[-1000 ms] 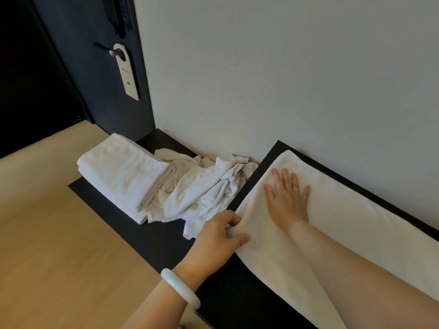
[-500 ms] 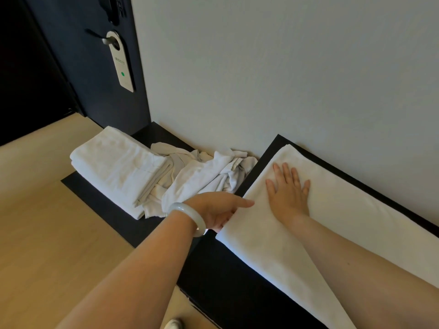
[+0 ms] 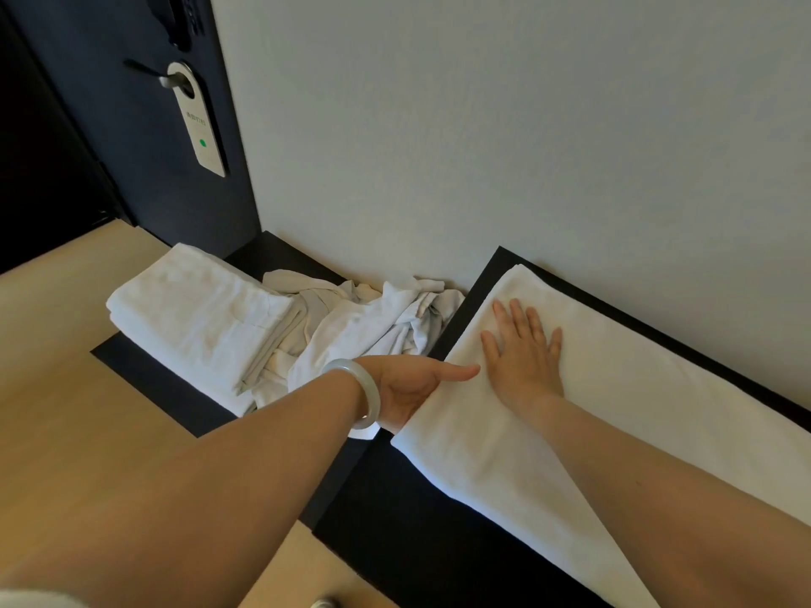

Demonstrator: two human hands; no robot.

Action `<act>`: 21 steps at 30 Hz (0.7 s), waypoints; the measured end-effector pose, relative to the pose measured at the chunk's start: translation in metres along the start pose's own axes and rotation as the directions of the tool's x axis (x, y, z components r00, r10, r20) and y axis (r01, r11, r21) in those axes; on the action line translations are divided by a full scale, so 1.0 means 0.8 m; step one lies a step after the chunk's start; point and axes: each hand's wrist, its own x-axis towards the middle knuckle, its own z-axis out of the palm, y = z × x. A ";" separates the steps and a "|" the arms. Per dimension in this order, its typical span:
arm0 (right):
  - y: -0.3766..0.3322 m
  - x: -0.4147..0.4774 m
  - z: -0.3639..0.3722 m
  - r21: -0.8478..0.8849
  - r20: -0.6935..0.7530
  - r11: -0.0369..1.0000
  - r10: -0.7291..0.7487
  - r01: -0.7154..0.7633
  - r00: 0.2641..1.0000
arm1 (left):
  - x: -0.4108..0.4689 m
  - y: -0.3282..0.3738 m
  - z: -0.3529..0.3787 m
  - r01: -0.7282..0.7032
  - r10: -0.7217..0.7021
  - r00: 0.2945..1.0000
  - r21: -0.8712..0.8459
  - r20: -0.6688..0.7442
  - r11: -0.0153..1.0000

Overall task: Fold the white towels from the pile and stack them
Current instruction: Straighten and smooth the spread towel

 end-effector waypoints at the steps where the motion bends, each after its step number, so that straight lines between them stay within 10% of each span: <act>1: 0.000 0.000 0.000 0.002 -0.002 1.000 -0.001 0.001 1.000 | 0.000 0.000 0.000 0.017 -0.017 1.000 0.002 0.001 1.000; 9: 0.002 0.001 0.000 -0.014 0.008 1.000 -0.028 0.028 1.000 | -0.010 -0.022 -0.013 0.049 -0.050 0.998 -0.037 -0.024 0.998; 14: 0.002 -0.002 0.000 0.003 0.017 0.999 -0.035 0.035 0.999 | -0.029 -0.020 -0.002 -0.070 0.143 0.893 0.183 -0.426 0.981; 16: 0.000 -0.001 -0.001 0.004 0.016 1.000 -0.025 0.025 1.000 | -0.024 -0.023 0.008 0.032 0.479 0.570 0.601 -0.668 0.799; 18: -0.001 -0.002 -0.002 -0.001 0.028 1.000 -0.012 0.012 1.000 | -0.005 -0.031 0.034 0.230 0.862 0.237 0.888 -0.448 0.399; 21: 0.000 0.000 -0.009 0.071 0.080 0.997 -0.014 0.008 0.997 | 0.047 -0.061 0.066 0.339 0.903 0.416 0.940 -0.107 -0.045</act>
